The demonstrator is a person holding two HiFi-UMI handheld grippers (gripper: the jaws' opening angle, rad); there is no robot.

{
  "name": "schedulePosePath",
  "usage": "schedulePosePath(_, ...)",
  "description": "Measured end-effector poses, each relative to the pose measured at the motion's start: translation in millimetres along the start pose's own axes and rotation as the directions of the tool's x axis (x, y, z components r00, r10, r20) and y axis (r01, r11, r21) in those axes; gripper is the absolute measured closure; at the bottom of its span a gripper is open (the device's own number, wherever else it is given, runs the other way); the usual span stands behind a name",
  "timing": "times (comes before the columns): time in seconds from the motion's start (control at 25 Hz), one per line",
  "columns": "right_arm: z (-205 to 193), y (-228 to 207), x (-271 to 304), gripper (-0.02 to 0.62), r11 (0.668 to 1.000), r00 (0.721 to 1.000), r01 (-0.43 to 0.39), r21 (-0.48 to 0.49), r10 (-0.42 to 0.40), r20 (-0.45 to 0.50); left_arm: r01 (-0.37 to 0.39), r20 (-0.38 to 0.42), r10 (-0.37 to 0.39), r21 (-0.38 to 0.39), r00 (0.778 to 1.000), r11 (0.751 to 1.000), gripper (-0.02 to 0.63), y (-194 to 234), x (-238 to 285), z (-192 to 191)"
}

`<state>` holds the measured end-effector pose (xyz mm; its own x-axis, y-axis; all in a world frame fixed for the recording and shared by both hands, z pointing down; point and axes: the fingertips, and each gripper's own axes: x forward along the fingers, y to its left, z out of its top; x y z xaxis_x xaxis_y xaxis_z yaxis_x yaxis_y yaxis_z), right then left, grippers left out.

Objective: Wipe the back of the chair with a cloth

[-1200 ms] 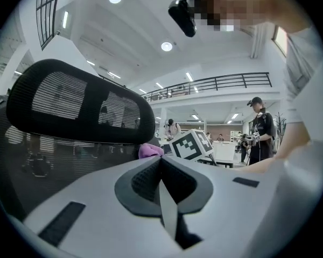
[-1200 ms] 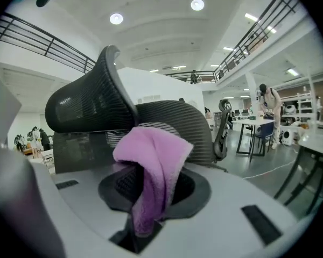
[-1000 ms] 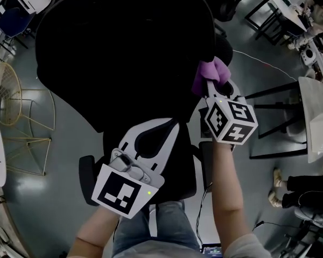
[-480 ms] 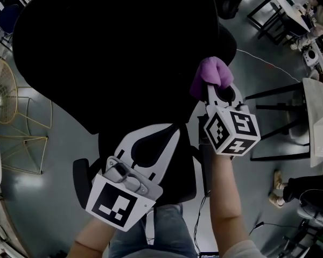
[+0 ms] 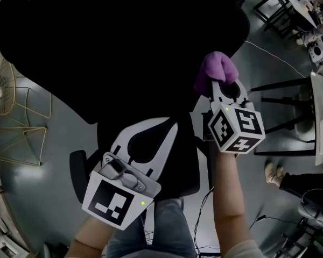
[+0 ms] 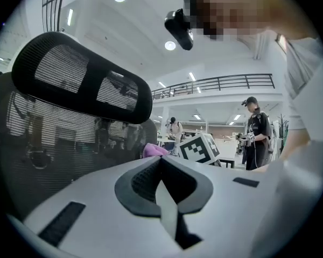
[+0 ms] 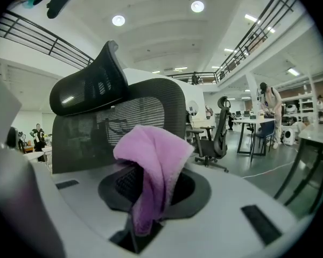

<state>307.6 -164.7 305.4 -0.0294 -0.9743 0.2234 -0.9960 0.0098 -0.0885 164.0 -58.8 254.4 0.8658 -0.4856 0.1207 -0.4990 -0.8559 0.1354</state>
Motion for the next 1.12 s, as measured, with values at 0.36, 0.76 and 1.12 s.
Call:
schedulePosePath(0.36,0.3,2.3,2.2,0.500,1.000,1.000,0.009,-0.017,-0.009,-0.003,-0.043,0.003,0.043,0.003,0.999,0.999,0.594,7.2,-14.3,-3.4)
schedulePosePath(0.76,4.1,40.3,20.0,0.500,0.998,0.999,-0.038,-0.059,0.036,-0.038,-0.106,0.025,0.107,-0.008,0.994,0.994,0.594,24.8,-41.1,3.2)
schedulePosePath(1.12,1.2,99.9,37.9,0.500,0.992,0.993,-0.106,-0.066,0.102,-0.059,-0.180,0.046,0.180,-0.008,0.983,0.984,0.594,51.9,-81.6,7.2)
